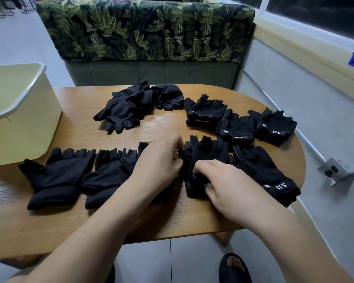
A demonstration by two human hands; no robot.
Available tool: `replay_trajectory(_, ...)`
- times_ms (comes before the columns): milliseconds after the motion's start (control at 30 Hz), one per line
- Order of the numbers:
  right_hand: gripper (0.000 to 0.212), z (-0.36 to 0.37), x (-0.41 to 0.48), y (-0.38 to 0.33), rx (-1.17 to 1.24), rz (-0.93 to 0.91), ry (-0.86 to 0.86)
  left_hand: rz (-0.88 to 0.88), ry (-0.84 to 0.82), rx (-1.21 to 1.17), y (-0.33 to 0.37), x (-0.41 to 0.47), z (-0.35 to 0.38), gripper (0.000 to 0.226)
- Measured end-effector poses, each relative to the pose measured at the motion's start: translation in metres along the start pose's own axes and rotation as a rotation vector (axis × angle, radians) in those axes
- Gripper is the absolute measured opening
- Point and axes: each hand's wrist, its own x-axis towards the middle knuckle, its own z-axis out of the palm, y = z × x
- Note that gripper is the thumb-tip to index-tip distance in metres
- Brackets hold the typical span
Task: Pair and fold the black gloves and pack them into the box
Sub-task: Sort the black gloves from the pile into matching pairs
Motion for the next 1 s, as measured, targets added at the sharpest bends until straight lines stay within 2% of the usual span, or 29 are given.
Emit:
replay_trajectory(133,0.036,0.000,0.000,0.001,-0.010,-0.024,0.006,-0.062,0.077,0.090,-0.002,0.000,-0.001,0.013)
replay_trajectory(233,0.041,0.000,0.001,0.000,-0.012,-0.017,-0.023,0.132,0.167,0.009,0.006,0.001,0.002,0.017)
replay_trajectory(300,0.048,-0.001,0.001,-0.001,-0.039,-0.006,-0.053,0.282,0.069,-0.025,0.011,0.002,0.004,0.024)
replay_trajectory(367,0.045,-0.003,0.001,-0.001,-0.048,-0.002,-0.063,0.329,-0.056,-0.005,0.011,0.003,0.008,0.027)
replay_trajectory(500,0.037,-0.002,0.000,0.002,-0.004,0.008,-0.099,0.307,-0.118,0.202,0.006,0.001,0.007,0.030)
replay_trajectory(633,0.035,-0.001,-0.002,0.004,0.025,-0.066,-0.178,0.191,-0.126,0.226,0.002,-0.001,0.004,0.029)
replay_trajectory(733,0.040,-0.001,-0.002,0.004,0.079,-0.068,-0.260,0.184,-0.124,0.373,0.004,-0.002,0.005,0.034)
replay_trajectory(767,0.035,-0.002,-0.002,0.003,0.112,-0.056,-0.260,0.184,-0.129,0.401,0.005,-0.003,0.004,0.032)
replay_trajectory(833,0.011,-0.004,0.000,0.003,0.206,-0.012,-0.213,0.175,-0.156,0.409,0.003,-0.003,0.003,0.030)
replay_trajectory(933,0.024,-0.001,0.007,0.005,0.304,0.003,-0.079,0.153,-0.214,0.399,0.000,-0.004,0.002,0.037)
replay_trajectory(1000,0.019,0.003,0.014,0.006,0.238,0.028,0.023,0.135,-0.219,0.395,0.000,-0.004,0.001,0.039)
